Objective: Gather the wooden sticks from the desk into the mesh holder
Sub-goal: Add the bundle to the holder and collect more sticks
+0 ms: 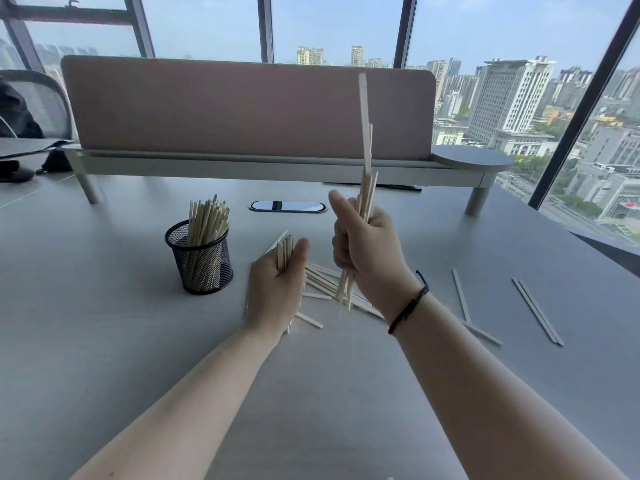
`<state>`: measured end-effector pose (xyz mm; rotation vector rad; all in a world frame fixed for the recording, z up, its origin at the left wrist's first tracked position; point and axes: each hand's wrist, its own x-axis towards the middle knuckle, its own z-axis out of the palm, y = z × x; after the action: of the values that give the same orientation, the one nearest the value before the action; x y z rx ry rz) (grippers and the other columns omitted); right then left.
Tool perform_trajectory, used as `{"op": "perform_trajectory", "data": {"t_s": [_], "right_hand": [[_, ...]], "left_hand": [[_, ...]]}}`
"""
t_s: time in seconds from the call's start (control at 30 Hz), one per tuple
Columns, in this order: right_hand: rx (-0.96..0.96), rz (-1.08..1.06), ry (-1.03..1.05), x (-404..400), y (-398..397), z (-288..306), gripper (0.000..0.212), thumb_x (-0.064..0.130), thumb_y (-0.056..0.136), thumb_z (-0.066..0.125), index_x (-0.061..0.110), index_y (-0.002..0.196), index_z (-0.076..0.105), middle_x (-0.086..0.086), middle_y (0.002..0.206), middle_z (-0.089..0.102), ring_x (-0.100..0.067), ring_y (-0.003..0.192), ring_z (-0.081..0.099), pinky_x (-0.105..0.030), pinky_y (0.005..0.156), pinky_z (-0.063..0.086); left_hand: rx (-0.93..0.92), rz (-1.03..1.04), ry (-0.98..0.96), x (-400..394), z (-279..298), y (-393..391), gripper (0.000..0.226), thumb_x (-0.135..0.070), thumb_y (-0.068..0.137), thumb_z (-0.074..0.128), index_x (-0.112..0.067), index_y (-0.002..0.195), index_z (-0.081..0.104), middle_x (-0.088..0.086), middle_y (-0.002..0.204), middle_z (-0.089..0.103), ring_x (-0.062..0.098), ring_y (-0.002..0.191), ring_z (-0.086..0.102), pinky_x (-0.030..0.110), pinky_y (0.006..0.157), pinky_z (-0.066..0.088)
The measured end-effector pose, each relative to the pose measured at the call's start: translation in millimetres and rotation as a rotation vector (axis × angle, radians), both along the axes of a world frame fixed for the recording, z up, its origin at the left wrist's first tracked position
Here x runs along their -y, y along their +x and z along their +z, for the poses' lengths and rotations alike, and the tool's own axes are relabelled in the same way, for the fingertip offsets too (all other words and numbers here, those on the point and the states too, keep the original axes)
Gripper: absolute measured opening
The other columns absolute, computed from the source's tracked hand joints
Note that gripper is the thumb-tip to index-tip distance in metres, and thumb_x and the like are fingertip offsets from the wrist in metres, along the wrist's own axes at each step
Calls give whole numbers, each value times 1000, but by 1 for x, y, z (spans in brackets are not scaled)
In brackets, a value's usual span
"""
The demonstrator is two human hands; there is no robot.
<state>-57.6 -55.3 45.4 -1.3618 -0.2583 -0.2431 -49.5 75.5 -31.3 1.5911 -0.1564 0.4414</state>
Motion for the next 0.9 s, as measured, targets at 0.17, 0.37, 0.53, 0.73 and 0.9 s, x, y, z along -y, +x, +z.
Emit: {"op": "perform_trajectory", "data": {"t_s": [0.17, 0.37, 0.53, 0.73, 0.9], "right_hand": [[-85, -38, 37, -11, 1, -40, 52, 32, 86, 69, 25, 50, 31, 1, 44, 28, -14, 39, 22, -25, 45, 23], [-139, -90, 58, -15, -3, -60, 53, 22, 91, 68, 20, 59, 25, -2, 51, 24, -14, 41, 21, -26, 45, 19], [-175, -67, 54, -19, -7, -64, 49, 22, 90, 67, 18, 58, 30, -3, 52, 25, -15, 44, 20, -39, 49, 15], [-200, -10, 53, -18, -8, -62, 47, 14, 93, 62, 21, 52, 39, 0, 47, 30, -15, 41, 24, -27, 45, 21], [-181, -58, 23, -15, -6, -57, 46, 19, 91, 65, 17, 56, 35, -3, 48, 27, -16, 44, 23, -30, 46, 20]], "left_hand": [[-31, 13, 22, 0, 2, 0, 70, -62, 85, 58, 4, 65, 46, 29, 57, 50, 21, 45, 43, 37, 51, 38], [-5, 18, 42, 0, 2, 0, 66, -57, 86, 57, 4, 65, 45, 31, 57, 48, 21, 46, 43, 48, 49, 43], [6, 15, 31, 0, 3, 0, 61, -53, 87, 59, 3, 64, 46, 32, 58, 46, 21, 49, 41, 50, 48, 42], [-18, -6, -48, 3, 5, -3, 50, -36, 99, 57, -5, 61, 47, 16, 52, 42, 20, 45, 39, 37, 45, 34], [-50, -27, -128, 4, 6, -5, 48, -28, 103, 57, 1, 66, 46, 11, 55, 42, 19, 46, 36, 31, 47, 28]]}}
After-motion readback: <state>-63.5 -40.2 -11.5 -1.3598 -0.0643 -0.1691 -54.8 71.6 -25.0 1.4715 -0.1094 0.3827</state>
